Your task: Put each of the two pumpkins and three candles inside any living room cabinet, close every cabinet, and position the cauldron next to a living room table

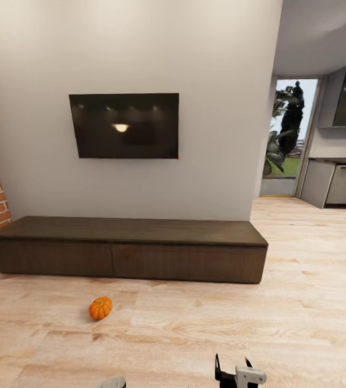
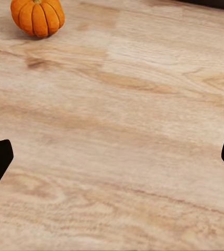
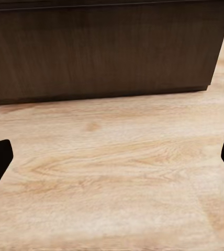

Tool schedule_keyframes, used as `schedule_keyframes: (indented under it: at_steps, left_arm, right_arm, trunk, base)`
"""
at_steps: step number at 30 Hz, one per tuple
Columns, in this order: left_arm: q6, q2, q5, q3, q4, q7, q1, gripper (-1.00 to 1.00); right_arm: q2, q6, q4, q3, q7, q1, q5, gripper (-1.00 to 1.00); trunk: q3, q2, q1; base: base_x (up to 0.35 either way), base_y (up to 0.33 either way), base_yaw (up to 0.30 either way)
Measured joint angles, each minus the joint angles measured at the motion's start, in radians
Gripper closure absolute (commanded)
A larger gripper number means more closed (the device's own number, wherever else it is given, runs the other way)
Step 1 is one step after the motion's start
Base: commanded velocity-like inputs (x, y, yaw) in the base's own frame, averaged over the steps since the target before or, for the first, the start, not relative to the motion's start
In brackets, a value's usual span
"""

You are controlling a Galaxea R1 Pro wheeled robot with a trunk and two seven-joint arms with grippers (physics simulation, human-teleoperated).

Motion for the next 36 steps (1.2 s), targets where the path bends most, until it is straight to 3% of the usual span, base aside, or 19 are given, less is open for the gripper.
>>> schedule_keyframes:
  at_steps: [10, 17, 21, 22, 28, 29, 32, 33, 35, 36]
  left_arm:
    - [-0.004, 0.001, 0.0, 0.001, 0.0, 0.0, 0.0, -1.0]
    - [-0.019, 0.002, 0.001, 0.002, -0.002, 0.0, 0.0, -1.0]
    - [-0.095, 0.003, 0.003, 0.002, -0.002, -0.002, 0.0, -1.0]
    - [-0.191, 0.004, 0.005, 0.002, -0.002, -0.007, 0.0, -1.0]
    - [-0.211, 0.004, 0.006, 0.003, -0.002, -0.007, 0.0, -1.0]
    - [-0.176, 0.006, 0.007, 0.003, -0.01, -0.005, 0.0, -1.0]
    - [0.069, 0.014, 0.02, 0.002, -0.18, -0.006, 0.001, -1.0]
    - [0.108, 0.015, 0.023, 0.003, -0.217, -0.006, 0.001, -1.0]
    - [0.27, 0.021, 0.031, 0.003, -0.394, -0.006, 0.0, -1.0]
    - [0.307, 0.022, 0.035, 0.003, -0.439, -0.006, 0.001, -1.0]
  right_arm:
    - [-0.003, 0.024, -0.007, -0.014, 0.003, 0.0, -0.067, -1.0]
    - [-0.003, 0.027, -0.006, -0.01, 0.007, 0.0, -0.07, -1.0]
    - [-0.003, 0.03, -0.006, -0.008, 0.007, 0.0, -0.069, -1.0]
    - [0.0, 0.031, -0.007, -0.007, 0.007, 0.0, -0.068, -1.0]
    - [0.001, 0.025, -0.008, -0.007, 0.007, 0.0, -0.067, -1.0]
    - [0.002, 0.038, -0.058, -0.004, 0.004, -0.001, -0.065, -1.0]
    - [-0.002, 0.215, -0.228, -0.013, 0.0, -0.005, -0.07, -1.0]
    - [-0.002, 0.252, -0.25, -0.015, 0.0, -0.006, -0.071, -1.0]
    - [-0.004, 0.407, -0.334, -0.031, 0.0, -0.028, -0.072, -1.0]
    - [-0.005, 0.438, -0.35, -0.04, 0.0, -0.039, -0.076, -1.0]
  trunk:
    - [-0.012, 0.0, 0.0]
    - [-0.013, 0.0, 0.0]
    - [-0.013, 0.0, 0.0]
    - [-0.013, 0.0, 0.0]
    - [-0.013, 0.0, 0.0]
    - [-0.013, 0.0, 0.0]
    - [-0.013, 0.0, 0.0]
    - [-0.013, 0.0, 0.0]
    - [-0.012, 0.0, 0.0]
    - [-0.013, 0.0, 0.0]
  base:
    - [0.0, 0.0, -0.026]
    - [0.0, 0.0, 0.0]
    - [0.0, 0.0, 0.0]
    - [0.0, 0.0, 0.0]
    - [0.0, 0.0, 0.0]
    - [0.0, 0.0, 0.0]
    - [0.0, 0.0, 0.0]
    - [0.0, 0.0, 0.0]
    - [0.0, 0.0, 0.0]
    - [0.0, 0.0, 0.0]
